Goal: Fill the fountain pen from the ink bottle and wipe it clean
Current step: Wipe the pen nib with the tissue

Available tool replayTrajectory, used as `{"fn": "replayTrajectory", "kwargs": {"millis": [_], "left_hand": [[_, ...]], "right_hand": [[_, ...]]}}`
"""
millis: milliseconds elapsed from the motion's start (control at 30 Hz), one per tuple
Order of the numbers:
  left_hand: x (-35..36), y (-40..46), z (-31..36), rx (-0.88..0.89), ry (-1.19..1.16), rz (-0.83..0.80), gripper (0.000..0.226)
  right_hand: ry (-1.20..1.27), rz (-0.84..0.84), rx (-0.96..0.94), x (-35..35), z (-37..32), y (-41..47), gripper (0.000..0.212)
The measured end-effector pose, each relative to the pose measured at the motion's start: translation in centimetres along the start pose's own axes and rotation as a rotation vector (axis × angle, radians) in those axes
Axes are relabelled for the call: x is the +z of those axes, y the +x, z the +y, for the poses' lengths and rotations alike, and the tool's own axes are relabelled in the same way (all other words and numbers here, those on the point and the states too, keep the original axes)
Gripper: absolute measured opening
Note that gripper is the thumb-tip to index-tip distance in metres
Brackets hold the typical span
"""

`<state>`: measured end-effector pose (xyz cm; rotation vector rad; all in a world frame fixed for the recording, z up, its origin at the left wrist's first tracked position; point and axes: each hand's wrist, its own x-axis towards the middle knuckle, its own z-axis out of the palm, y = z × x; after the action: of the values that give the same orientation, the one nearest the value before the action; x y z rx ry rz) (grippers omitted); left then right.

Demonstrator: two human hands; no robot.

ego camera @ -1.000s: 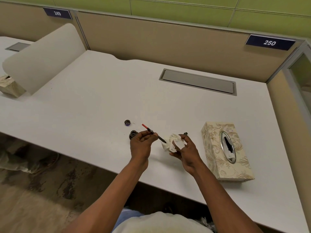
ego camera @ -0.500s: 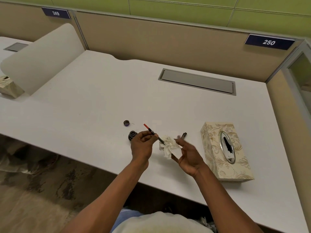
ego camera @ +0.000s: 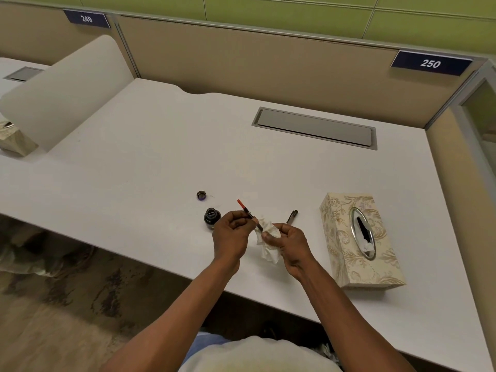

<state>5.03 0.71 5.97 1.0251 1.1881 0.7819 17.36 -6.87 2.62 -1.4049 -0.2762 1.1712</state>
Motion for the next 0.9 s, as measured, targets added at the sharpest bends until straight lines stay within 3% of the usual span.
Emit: {"fn": "replayTrajectory", "kwargs": {"millis": [300, 533, 900], "left_hand": [[-1.3, 1.1, 1.4, 0.004, -0.095, 0.02, 0.02], [-1.8, 0.4, 1.6, -0.197, -0.106, -0.154, 0.015], [-2.3, 0.3, 1.1, -0.363, -0.133, -0.226, 0.011]], "right_hand": [[0.049, 0.092, 0.009, -0.5, 0.6, -0.2, 0.025], [0.121, 0.07, 0.023, -0.2, 0.4, -0.5, 0.02], [0.071, 0.069, 0.039, 0.5, 0.2, -1.0, 0.022]]}}
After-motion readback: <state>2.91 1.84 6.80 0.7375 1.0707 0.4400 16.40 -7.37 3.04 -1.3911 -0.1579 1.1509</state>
